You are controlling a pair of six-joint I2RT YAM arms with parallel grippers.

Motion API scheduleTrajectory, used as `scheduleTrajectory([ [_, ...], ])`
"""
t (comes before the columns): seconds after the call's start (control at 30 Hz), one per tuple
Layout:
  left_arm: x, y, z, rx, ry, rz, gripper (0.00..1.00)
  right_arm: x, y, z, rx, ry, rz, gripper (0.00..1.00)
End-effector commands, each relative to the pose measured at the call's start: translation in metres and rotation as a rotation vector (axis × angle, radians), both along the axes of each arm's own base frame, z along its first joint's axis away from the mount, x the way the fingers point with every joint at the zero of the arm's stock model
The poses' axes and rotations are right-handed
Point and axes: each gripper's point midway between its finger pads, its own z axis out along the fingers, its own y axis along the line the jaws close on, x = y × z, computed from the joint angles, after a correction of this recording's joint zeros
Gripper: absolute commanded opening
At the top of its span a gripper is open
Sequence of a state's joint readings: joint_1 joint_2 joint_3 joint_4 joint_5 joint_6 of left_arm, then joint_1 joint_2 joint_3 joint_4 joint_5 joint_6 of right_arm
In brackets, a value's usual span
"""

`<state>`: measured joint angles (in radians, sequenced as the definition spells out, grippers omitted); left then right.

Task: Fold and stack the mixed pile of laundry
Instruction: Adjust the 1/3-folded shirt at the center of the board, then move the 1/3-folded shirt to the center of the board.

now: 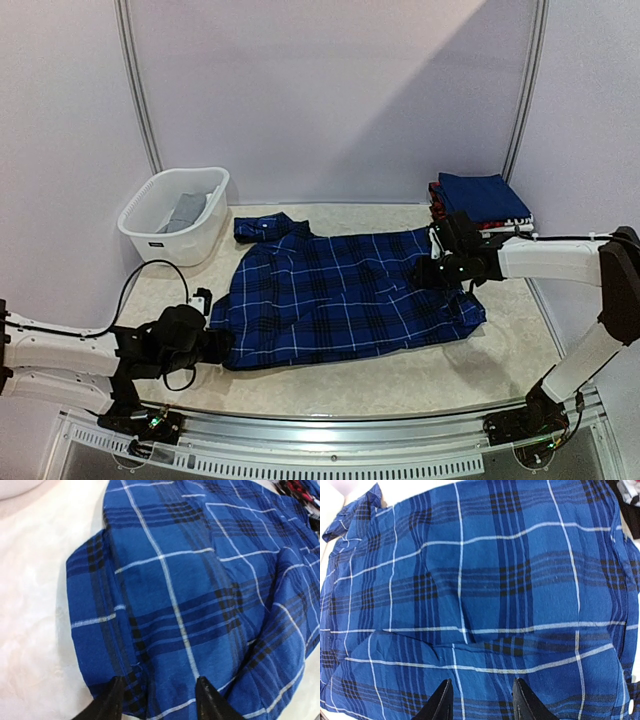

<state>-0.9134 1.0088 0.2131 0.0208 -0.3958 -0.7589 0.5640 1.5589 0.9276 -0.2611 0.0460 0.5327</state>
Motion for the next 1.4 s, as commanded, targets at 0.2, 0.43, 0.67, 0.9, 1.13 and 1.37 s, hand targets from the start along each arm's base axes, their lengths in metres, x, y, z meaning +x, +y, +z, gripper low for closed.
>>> scheduleTrajectory([
  [0.2,0.022,-0.048,0.043,0.040,-0.018,-0.135,0.54,0.020,0.000,-0.007,-0.103,0.019,-0.026,0.42],
  [0.43,0.042,-0.102,0.029,0.025,0.035,-0.236,0.53,0.021,-0.013,-0.031,-0.204,0.073,-0.059,0.43],
  [0.67,0.055,-0.125,0.015,0.043,0.061,-0.271,0.51,0.017,-0.020,-0.062,-0.247,0.148,-0.058,0.48],
  [0.9,0.054,-0.128,-0.014,0.081,0.112,-0.285,0.50,0.004,-0.029,-0.082,-0.282,0.203,-0.061,0.55],
  [1.13,0.045,-0.124,-0.040,0.106,0.159,-0.304,0.48,-0.022,-0.044,-0.110,-0.319,0.282,-0.079,0.59],
  [1.37,0.026,-0.106,-0.065,0.135,0.216,-0.313,0.46,-0.052,-0.042,-0.113,-0.310,0.327,-0.080,0.63],
])
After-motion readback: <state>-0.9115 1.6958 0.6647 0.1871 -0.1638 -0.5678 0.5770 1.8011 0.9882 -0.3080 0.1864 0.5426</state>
